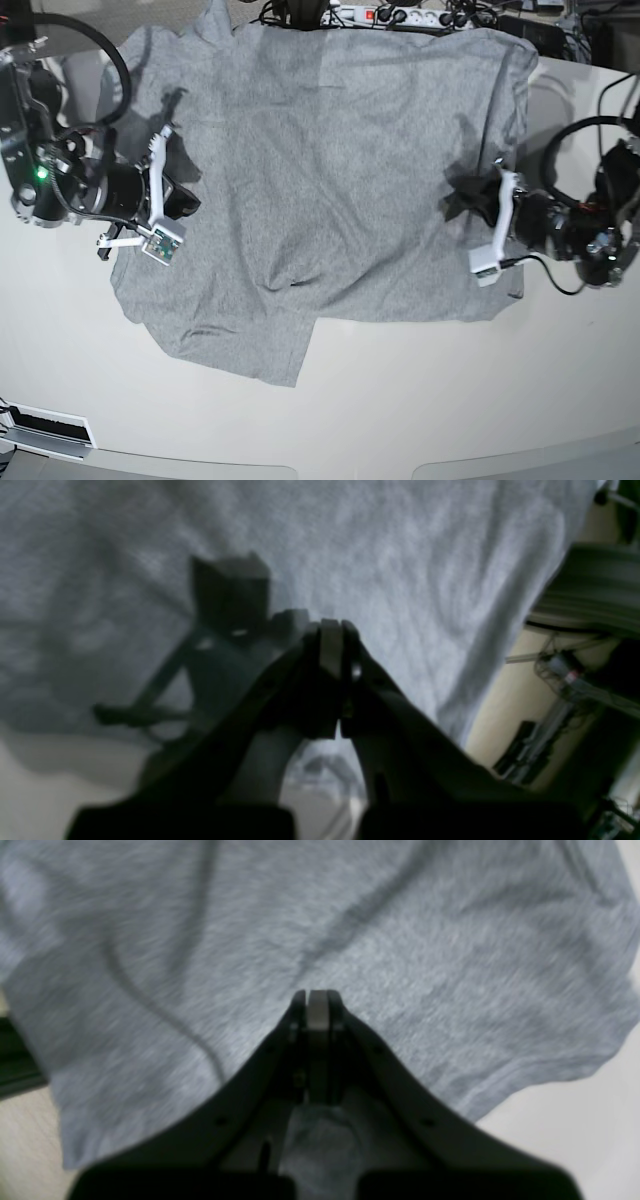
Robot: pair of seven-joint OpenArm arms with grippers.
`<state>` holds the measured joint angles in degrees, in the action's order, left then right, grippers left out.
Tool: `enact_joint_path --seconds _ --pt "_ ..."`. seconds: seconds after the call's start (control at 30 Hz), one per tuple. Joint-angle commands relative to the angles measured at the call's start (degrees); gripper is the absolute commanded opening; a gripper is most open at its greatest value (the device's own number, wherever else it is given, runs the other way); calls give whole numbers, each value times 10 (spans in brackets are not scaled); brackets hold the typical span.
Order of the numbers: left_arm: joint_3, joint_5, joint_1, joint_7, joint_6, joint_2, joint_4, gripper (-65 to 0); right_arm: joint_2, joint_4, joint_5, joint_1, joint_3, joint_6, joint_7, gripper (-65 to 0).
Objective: Layout the t-shirt on the table in an organized manner, then fold the t-shirt properly
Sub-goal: 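Release the edge and regrasp the shirt body with both grippers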
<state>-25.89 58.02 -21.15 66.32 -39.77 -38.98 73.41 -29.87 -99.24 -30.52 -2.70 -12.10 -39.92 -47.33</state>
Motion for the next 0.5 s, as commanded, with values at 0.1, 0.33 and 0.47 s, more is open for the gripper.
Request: enact_joint_path --seconds 0.1,0.33,0.47 --pt "7 3 0 6 -2 18 -66 -650 27 78 9 14 5 -1 0 -650" --pt "7 43 52 116 -2 42 -88 -650 30 138 -3 14 5 -1 -101 -650" --pt "7 84 66 137 -2 26 -87 -650 21 137 -88 14 5 -1 -220 -650"
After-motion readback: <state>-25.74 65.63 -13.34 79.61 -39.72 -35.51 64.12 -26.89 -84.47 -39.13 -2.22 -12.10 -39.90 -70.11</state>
